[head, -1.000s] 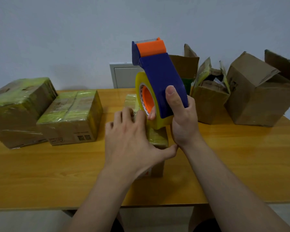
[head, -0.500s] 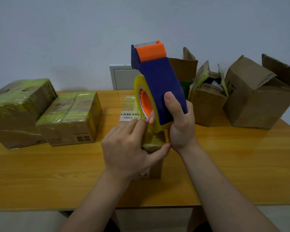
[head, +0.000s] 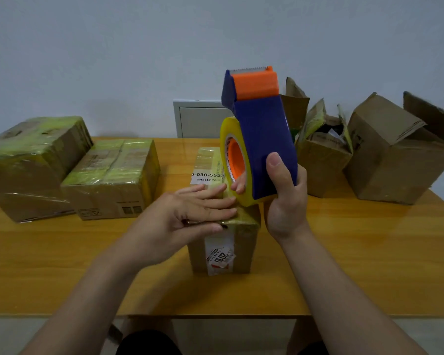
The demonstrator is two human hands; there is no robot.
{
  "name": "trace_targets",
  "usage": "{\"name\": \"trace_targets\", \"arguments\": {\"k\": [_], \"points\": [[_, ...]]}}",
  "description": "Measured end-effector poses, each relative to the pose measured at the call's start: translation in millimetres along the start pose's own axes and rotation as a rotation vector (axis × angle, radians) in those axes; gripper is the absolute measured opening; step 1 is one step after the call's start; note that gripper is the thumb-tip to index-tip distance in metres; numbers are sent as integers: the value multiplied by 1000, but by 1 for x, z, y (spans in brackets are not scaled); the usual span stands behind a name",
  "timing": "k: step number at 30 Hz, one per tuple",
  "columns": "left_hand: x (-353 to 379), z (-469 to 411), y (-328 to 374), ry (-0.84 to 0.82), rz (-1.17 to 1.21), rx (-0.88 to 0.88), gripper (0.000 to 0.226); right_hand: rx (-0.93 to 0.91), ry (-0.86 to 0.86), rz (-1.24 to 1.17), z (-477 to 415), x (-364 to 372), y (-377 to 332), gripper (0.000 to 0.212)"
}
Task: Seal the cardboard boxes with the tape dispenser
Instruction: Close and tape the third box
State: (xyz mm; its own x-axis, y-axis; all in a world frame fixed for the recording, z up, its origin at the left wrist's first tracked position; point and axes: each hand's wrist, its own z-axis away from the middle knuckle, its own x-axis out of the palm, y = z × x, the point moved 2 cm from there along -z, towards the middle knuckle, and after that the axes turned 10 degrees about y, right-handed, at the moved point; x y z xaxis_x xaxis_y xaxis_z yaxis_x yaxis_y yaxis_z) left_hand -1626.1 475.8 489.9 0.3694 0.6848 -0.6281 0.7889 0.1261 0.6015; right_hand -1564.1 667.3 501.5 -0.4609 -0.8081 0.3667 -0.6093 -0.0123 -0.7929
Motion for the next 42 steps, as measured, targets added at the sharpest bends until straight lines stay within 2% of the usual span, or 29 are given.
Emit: {"name": "trace_targets", "arguments": {"k": [3, 5, 7, 12, 19, 22, 27, 34, 38, 42], "points": [[-18, -10, -5, -131, 130, -109, 34, 3, 12, -27, 0, 0, 1, 62], [-23, -15, -12, -117, 168, -185, 43, -4, 23, -39, 0, -1, 2, 63], [-16, -13, -19, -37, 169, -191, 50, -35, 13, -32, 1, 1, 2, 55], [13, 8, -30, 286, 215, -30, 47, -70, 29, 6, 6, 11, 4, 49], [29, 14, -37, 354, 143, -6, 45, -89, 69, 37, 8, 9, 5, 53], [29, 17, -38, 375, 64, 39, 45, -85, 69, 41, 7, 9, 6, 52], [13, 8, -38, 258, -111, 79, 58, -68, 26, 31, 7, 15, -3, 50], [6, 13, -46, 170, -255, 167, 56, -31, 52, 38, 9, 16, -5, 55], [-2, 17, -22, 143, -358, 98, 54, -10, 127, -3, 10, 18, -7, 42], [5, 23, 16, 139, -682, -9, 68, 4, 213, -61, 15, 31, -9, 36]]}}
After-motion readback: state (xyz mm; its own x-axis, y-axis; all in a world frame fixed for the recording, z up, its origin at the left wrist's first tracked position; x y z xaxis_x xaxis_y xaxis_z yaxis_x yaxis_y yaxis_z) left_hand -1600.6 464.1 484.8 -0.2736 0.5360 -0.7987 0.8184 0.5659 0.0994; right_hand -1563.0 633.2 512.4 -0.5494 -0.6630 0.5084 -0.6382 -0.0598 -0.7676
